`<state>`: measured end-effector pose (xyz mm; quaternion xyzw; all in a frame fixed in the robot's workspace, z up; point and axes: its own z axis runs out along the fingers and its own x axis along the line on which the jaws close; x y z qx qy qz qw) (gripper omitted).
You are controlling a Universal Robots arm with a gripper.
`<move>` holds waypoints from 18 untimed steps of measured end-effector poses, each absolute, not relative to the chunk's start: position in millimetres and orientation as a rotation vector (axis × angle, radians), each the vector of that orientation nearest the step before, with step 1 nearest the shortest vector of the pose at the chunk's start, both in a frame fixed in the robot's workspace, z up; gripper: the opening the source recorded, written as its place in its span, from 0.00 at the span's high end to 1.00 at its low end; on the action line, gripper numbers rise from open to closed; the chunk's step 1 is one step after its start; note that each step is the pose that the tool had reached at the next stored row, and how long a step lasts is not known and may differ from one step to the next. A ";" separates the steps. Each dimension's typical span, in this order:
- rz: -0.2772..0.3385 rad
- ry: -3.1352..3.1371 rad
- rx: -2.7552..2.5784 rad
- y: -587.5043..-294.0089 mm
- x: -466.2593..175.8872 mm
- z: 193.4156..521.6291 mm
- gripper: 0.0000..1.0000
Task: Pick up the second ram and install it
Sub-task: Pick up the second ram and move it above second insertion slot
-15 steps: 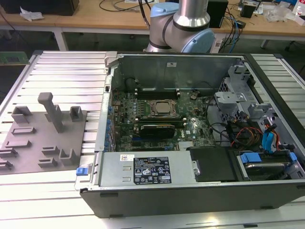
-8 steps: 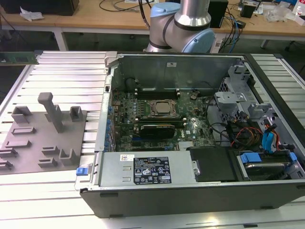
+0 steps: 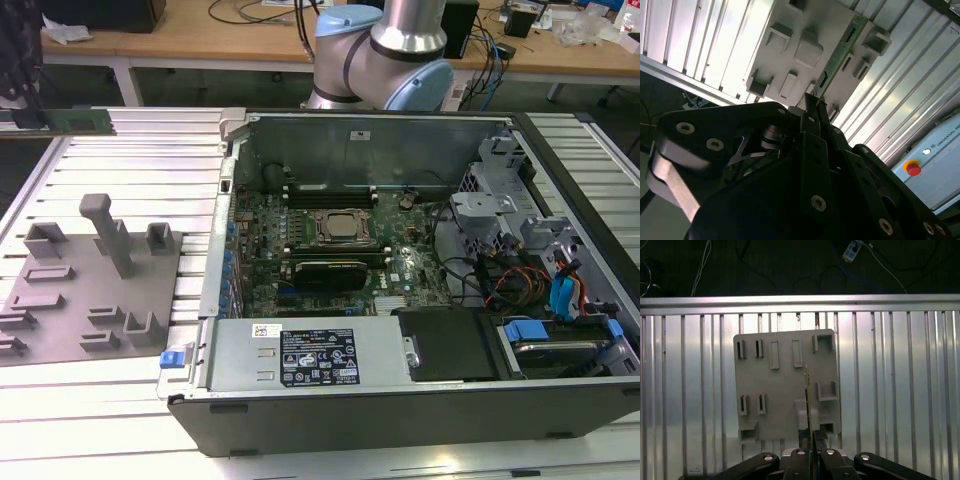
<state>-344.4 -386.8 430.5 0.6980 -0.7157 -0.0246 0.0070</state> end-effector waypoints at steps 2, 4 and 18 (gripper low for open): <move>-0.077 -2.238 2.183 -386.6 -336.7 430.5 0.86; -0.077 -2.238 2.183 -386.4 -325.6 430.6 0.86; -0.077 -2.238 2.183 -385.0 -284.7 430.5 0.86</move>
